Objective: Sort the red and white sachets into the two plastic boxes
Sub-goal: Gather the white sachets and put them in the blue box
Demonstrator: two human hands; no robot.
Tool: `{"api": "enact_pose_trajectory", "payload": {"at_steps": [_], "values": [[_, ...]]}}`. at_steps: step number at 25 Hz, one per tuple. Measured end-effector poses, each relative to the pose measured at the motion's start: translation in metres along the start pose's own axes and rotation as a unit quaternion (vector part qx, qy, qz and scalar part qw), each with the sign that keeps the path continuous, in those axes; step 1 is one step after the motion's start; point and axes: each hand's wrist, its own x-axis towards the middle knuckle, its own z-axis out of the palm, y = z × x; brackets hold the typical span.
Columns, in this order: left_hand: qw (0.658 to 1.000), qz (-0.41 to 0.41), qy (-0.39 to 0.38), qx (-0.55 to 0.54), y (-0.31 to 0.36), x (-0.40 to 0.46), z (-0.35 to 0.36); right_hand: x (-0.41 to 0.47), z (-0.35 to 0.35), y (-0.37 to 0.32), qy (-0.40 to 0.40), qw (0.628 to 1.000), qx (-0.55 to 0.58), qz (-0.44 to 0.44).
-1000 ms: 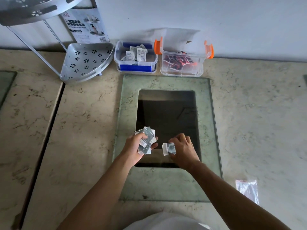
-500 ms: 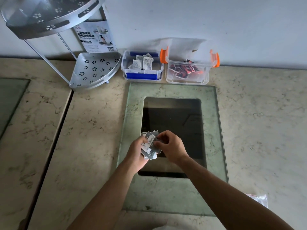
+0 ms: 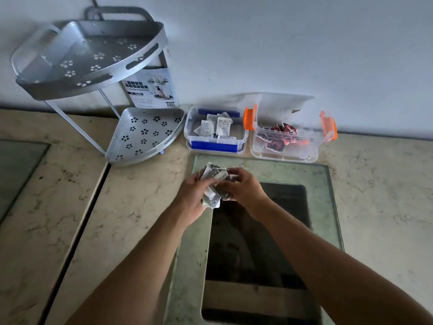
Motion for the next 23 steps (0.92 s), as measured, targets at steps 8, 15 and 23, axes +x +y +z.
{"api": "enact_pose_trajectory", "payload": {"at_steps": [8, 15, 23], "values": [[0.987, 0.09, 0.08, 0.102, 0.122, 0.102, 0.022, 0.115, 0.013, -0.099, 0.084, 0.994, 0.052, -0.045], [0.947, 0.085, 0.125, 0.285, 0.135, 0.189, 0.022, 0.184, 0.015, -0.111, 0.113, 0.992, -0.06, -0.022], [0.827, 0.098, 0.158, 0.531, 0.131, 0.212, 0.025, 0.19, 0.013, -0.105, 0.107, 0.977, -0.18, 0.045]]}}
